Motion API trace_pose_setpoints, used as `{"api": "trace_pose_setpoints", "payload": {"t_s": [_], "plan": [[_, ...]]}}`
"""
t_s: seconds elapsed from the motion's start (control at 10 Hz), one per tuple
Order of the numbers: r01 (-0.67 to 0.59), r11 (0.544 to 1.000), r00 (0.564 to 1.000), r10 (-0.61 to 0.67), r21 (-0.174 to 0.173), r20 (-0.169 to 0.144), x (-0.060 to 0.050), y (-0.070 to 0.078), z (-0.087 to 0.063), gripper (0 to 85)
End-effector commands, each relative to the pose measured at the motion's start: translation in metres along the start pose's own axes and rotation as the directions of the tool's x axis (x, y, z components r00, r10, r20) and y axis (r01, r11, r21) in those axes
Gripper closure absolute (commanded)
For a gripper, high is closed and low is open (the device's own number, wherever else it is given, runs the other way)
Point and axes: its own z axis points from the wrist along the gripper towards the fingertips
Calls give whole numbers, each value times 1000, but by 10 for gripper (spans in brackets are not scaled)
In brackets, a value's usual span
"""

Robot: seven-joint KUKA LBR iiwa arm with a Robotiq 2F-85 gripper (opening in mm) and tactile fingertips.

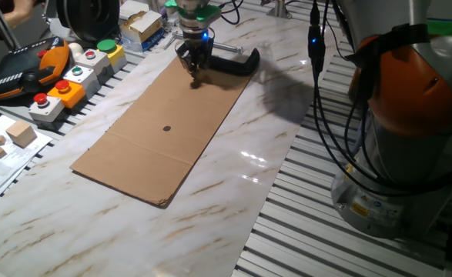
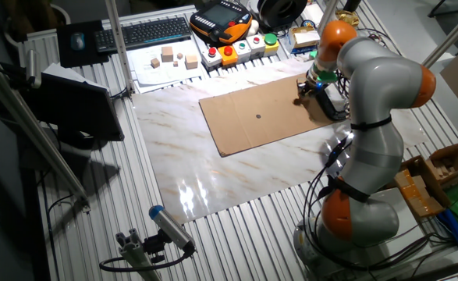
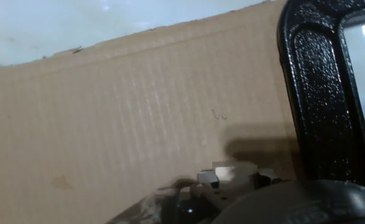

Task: Hold a small block with the gripper and sweep it from left to right on the table

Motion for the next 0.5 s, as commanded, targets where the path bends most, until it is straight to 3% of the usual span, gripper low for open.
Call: {"api": "trace_pose_setpoints", "payload": {"t_s": [0.0,0.4], "plan": [[17,1000,1000,-17,2,1,0,0,0,843],[63,998,998,-63,-15,14,0,1,0,843]]}}
